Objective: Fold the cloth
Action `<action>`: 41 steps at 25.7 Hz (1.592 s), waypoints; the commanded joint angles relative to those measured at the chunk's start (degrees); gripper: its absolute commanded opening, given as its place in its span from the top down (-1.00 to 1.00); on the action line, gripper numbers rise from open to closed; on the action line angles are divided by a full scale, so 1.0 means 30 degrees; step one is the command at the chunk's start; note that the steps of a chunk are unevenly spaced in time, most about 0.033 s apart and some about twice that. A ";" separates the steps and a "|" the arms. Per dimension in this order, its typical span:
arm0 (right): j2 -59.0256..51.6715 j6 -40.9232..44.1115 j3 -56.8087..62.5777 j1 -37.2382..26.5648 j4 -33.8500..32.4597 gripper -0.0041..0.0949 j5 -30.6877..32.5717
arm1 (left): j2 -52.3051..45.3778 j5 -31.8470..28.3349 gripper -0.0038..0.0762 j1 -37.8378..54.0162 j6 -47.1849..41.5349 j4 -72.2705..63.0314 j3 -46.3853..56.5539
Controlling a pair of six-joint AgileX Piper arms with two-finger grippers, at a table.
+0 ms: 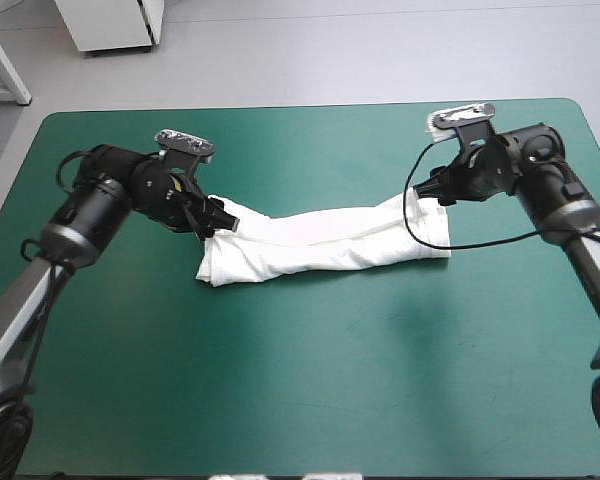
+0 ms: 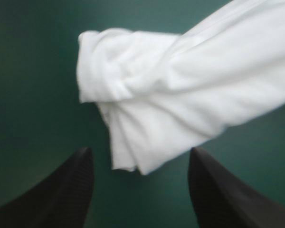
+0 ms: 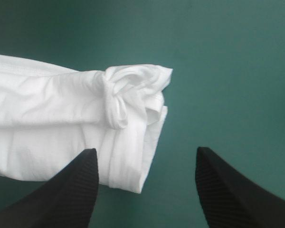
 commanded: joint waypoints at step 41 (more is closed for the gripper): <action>0.4867 -0.4688 -0.0685 -0.5464 1.1635 -0.38 0.2014 | 1.1960 -0.1562 0.93 -0.1941 0.7401 -1.1774 -0.6842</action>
